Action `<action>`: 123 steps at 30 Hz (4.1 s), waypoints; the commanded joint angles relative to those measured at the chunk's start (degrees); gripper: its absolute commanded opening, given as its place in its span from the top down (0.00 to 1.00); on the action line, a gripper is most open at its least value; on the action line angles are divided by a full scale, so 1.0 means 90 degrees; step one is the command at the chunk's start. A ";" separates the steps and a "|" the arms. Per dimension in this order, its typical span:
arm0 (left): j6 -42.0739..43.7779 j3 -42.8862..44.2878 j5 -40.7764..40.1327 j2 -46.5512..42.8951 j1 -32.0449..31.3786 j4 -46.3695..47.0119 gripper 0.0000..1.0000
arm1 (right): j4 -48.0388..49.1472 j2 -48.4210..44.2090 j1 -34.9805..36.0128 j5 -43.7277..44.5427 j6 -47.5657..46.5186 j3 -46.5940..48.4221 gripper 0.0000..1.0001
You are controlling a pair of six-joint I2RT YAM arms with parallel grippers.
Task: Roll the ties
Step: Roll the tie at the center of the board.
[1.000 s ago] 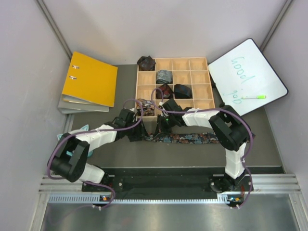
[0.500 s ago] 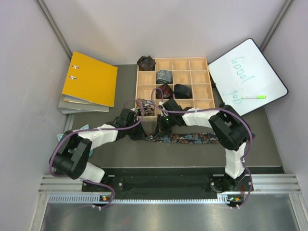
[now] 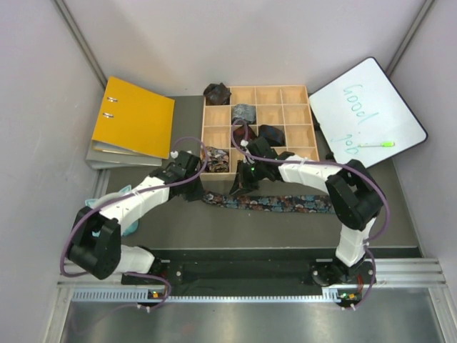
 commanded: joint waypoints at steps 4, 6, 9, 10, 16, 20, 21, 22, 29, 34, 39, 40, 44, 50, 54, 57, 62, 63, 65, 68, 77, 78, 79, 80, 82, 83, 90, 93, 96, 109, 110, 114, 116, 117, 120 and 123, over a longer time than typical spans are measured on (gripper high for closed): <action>0.0181 0.0655 -0.1120 -0.0168 -0.0368 -0.1070 1.00 | 0.0422 -0.0389 0.0112 -0.0206 0.0261 -0.0074 1.00; 0.0161 0.0801 -0.1374 -0.0110 -0.0466 -0.1275 1.00 | 0.0461 -0.0282 0.0220 -0.0215 0.0310 0.0072 1.00; 0.0142 0.0968 -0.1609 -0.0051 -0.0613 -0.1480 1.00 | 0.0558 0.0011 0.0337 -0.0254 0.0387 0.0297 1.00; 0.0142 0.1007 -0.1648 -0.0031 -0.0671 -0.1519 1.00 | 0.0617 0.0099 0.0357 -0.0284 0.0417 0.0345 1.00; 0.0093 0.1212 -0.1775 0.0125 -0.0837 -0.1666 1.00 | 0.0909 0.0793 0.0552 -0.0528 0.0602 0.0746 1.00; 0.0064 0.1378 -0.1795 0.0232 -0.0925 -0.1724 1.00 | 0.1076 0.1086 0.0630 -0.0596 0.0739 0.0912 1.00; 0.0073 0.1408 -0.1795 0.0252 -0.0935 -0.1734 1.00 | 0.1115 0.1164 0.0640 -0.0635 0.0769 0.0941 1.00; 0.0064 0.1437 -0.1805 0.0271 -0.0974 -0.1744 1.00 | 0.1202 0.1203 0.0640 -0.0645 0.0798 0.0980 1.00; -0.0092 0.1671 -0.1737 0.0534 -0.1209 -0.1715 1.00 | 0.1320 0.1447 0.0660 -0.0782 0.0905 0.1166 1.00; -0.0219 0.1759 -0.1600 0.0915 -0.1443 -0.1529 1.00 | 0.1408 0.1399 0.0660 -0.0801 0.0896 0.0962 1.00; -0.0327 0.1954 -0.1639 0.1286 -0.1648 -0.1480 1.00 | 0.1252 0.1204 0.0601 -0.0743 0.0759 0.0766 1.00; -0.0337 0.1984 -0.1668 0.1345 -0.1668 -0.1480 1.00 | 0.1213 0.1175 0.0582 -0.0743 0.0730 0.0659 1.00; -0.0386 0.2062 -0.1727 0.1590 -0.1697 -0.1451 1.00 | 0.1087 0.0911 0.0435 -0.0762 0.0633 0.0337 1.00; -0.0366 0.2004 -0.1775 0.1824 -0.1736 -0.1344 1.00 | 0.0608 0.0355 0.0221 -0.0607 0.0301 -0.0181 1.00; -0.0347 0.1994 -0.1795 0.1912 -0.1785 -0.1295 1.00 | 0.0491 -0.0163 0.0006 -0.0460 0.0193 -0.0766 1.00; -0.0317 0.2033 -0.1795 0.1971 -0.1814 -0.1266 1.00 | 0.0383 -0.0660 -0.0160 -0.0313 0.0134 -0.1216 1.00; -0.0259 0.2043 -0.1785 0.1990 -0.1873 -0.1226 0.93 | 0.0081 -0.1305 -0.0317 -0.0060 -0.0022 -0.1636 0.99; -0.0249 0.2052 -0.1776 0.1990 -0.1912 -0.1226 0.90 | 0.0041 -0.1471 -0.0317 -0.0011 -0.0032 -0.1695 0.99; -0.0210 0.2072 -0.1766 0.1980 -0.1931 -0.1236 0.86 | -0.0066 -0.1618 -0.0336 0.0058 -0.0051 -0.1734 0.98; -0.0239 0.2101 -0.1805 0.1922 -0.1951 -0.1304 0.73 | -0.0144 -0.1765 -0.0327 0.0145 -0.0061 -0.1754 0.96; -0.0200 0.2209 -0.1736 0.1444 -0.1961 -0.1626 0.35 | -0.0388 -0.1736 -0.0327 0.0107 -0.0100 -0.1159 0.91; -0.0190 0.2199 -0.1756 0.1395 -0.1961 -0.1636 0.34 | -0.0427 -0.1717 -0.0336 0.0087 -0.0100 -0.0994 0.91; -0.0181 0.2189 -0.1756 0.1298 -0.1951 -0.1646 0.32 | -0.0447 -0.1687 -0.0327 0.0058 -0.0110 -0.0905 0.91; -0.0151 0.2189 -0.1785 0.1268 -0.1961 -0.1646 0.30 | -0.0457 -0.1619 -0.0336 -0.0010 -0.0100 -0.0827 0.90; -0.0141 0.2179 -0.1844 0.1190 -0.1961 -0.1724 0.28 | -0.0418 -0.1551 -0.0317 -0.0108 -0.0081 -0.0602 0.88; -0.0132 0.2179 -0.1854 0.1151 -0.1961 -0.1753 0.27 | -0.0408 -0.1454 -0.0288 -0.0195 -0.0052 -0.0524 0.87; -0.0073 0.1965 -0.2127 0.0556 -0.1776 -0.1929 0.22 | -0.0525 -0.0917 -0.0005 -0.0225 0.0065 0.0315 0.87; 0.0073 0.1693 -0.1962 0.0205 -0.1405 -0.1920 0.21 | -0.0525 -0.0634 0.0151 -0.0235 0.0134 0.0628 0.87; 0.0239 0.1370 -0.1766 -0.0166 -0.0975 -0.1812 0.21 | -0.0594 -0.0292 0.0317 -0.0225 0.0173 0.1009 0.87; 0.0620 0.0266 -0.0751 -0.1164 0.0353 -0.1364 0.23 | -0.0369 0.0803 0.0611 -0.0226 0.0378 0.1577 0.91; 0.0630 0.0159 -0.0576 -0.1232 0.0373 -0.1305 0.23 | -0.0340 0.0871 0.0601 -0.0216 0.0369 0.1480 0.91; 0.0630 -0.0076 -0.0175 -0.1340 0.0451 -0.0876 0.23 | -0.0291 0.0969 0.0620 -0.0050 0.0291 0.1264 0.92; 0.0640 -0.0154 -0.0145 -0.1350 0.0471 -0.0768 0.23 | -0.0262 0.0989 0.0591 0.0009 0.0261 0.1118 0.92; 0.0620 -0.0184 0.0087 -0.1350 0.0480 -0.0709 0.23 | -0.0233 0.1008 0.0572 0.0028 0.0242 0.1059 0.92; 0.0591 -0.0252 0.0294 -0.1320 0.0500 -0.0465 0.23 | -0.0018 0.1018 0.0513 0.0000 0.0271 0.0796 0.92; 0.0533 -0.0369 0.0451 -0.1281 0.0510 -0.0153 0.23 | 0.0129 0.1018 0.0465 -0.0001 0.0251 0.0600 0.93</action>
